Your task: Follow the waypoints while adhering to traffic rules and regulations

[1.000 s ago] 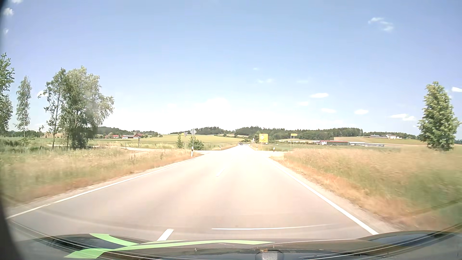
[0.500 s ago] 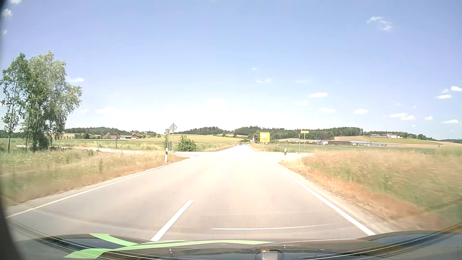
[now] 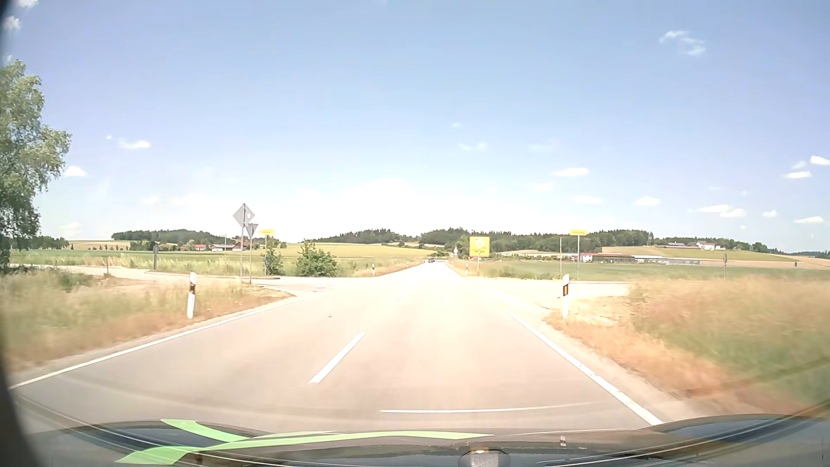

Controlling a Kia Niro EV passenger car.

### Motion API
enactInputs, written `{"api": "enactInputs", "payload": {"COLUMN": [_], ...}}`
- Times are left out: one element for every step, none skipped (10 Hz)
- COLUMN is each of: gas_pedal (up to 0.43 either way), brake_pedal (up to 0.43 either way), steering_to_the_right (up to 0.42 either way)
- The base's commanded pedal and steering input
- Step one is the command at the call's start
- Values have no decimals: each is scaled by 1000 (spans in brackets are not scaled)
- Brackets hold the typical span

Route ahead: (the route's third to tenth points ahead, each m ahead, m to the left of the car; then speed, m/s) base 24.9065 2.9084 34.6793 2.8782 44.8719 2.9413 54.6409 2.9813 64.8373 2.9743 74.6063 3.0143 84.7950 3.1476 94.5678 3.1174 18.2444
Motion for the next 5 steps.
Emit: {"api": "enactInputs", "payload": {"gas_pedal": [67,110,138,150,150], "brake_pedal": [0,0,0,0,0], "steering_to_the_right": [2,2,2,2,2]}}
